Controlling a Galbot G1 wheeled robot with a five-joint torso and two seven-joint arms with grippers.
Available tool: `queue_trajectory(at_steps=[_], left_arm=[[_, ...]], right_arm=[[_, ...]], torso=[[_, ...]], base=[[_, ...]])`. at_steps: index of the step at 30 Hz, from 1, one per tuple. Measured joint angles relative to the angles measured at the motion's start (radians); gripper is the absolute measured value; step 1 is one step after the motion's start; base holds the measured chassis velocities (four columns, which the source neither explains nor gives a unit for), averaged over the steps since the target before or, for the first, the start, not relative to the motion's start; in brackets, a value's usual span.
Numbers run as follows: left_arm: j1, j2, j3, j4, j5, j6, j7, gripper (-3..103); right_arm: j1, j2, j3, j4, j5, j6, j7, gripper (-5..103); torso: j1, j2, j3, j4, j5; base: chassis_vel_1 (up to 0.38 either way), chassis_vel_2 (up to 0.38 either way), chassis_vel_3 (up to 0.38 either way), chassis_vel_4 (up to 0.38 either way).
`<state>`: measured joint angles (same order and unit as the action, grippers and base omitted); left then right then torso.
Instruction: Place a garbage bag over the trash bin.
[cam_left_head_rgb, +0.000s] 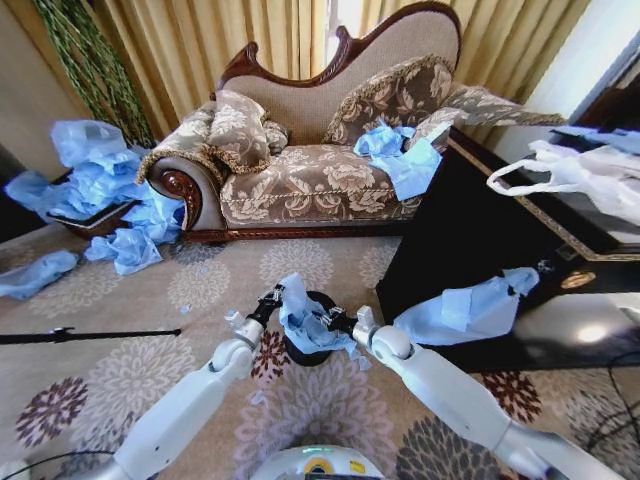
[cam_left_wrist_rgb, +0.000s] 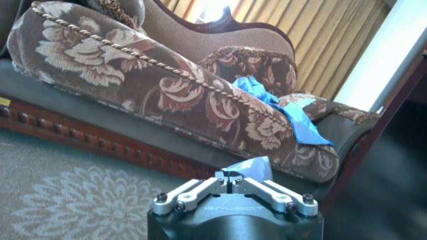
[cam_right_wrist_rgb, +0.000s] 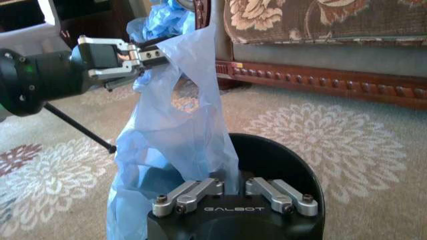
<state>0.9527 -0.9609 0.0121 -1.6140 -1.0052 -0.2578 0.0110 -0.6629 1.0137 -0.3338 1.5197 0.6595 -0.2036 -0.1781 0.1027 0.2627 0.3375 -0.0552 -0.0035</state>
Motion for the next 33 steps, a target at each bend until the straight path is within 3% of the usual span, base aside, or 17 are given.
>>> queue_trajectory(at_steps=[5, 8, 13, 15, 17, 23, 33], left_arm=[[0.000, 0.000, 0.000, 0.002, 0.002, 0.000, 0.000, 0], [0.000, 0.001, -0.001, 0.003, 0.002, 0.000, 0.000, 0], [0.003, 0.001, -0.002, 0.006, 0.003, -0.003, 0.000, 0], [0.002, -0.001, -0.003, 0.015, 0.004, -0.007, 0.000, 0], [-0.003, -0.006, -0.003, 0.022, 0.004, -0.008, 0.000, 0], [-0.013, -0.015, -0.003, 0.031, 0.005, -0.009, -0.003, 0], [-0.041, -0.049, -0.009, 0.123, -0.025, -0.003, -0.047, 0]], right_arm=[[-0.011, 0.004, -0.008, -0.011, -0.022, -0.004, 0.000, 1], [-0.018, 0.009, -0.008, -0.013, -0.028, -0.006, 0.012, 1], [-0.028, 0.018, -0.001, -0.013, -0.079, 0.008, 0.107, 0], [-0.035, 0.024, 0.013, -0.004, -0.152, 0.041, 0.195, 0], [-0.036, 0.025, 0.022, 0.008, -0.196, 0.059, 0.233, 0], [-0.035, 0.036, 0.023, -0.001, -0.253, 0.100, 0.255, 0], [-0.019, 0.122, 0.037, -0.145, -0.350, 0.229, 0.311, 0]], torso=[[0.000, 0.000, 0.000, -0.0003, 0.0000], [0.000, 0.000, 0.000, -0.0002, 0.0002], [0.000, 0.000, 0.000, 0.0000, 0.0000], [0.000, 0.000, 0.000, 0.0000, 0.0001], [0.000, 0.000, 0.000, 0.0000, 0.0000], [0.000, 0.000, 0.000, -0.0002, 0.0000], [0.000, 0.000, 0.000, 0.0000, 0.0001]], base=[[0.000, 0.000, 0.000, 0.000], [0.000, 0.000, 0.000, 0.000], [0.000, 0.000, 0.000, 0.000], [0.000, 0.000, 0.000, 0.000], [0.000, 0.000, 0.000, 0.000], [0.000, 0.000, 0.000, 0.000], [0.000, 0.000, 0.000, 0.000]])
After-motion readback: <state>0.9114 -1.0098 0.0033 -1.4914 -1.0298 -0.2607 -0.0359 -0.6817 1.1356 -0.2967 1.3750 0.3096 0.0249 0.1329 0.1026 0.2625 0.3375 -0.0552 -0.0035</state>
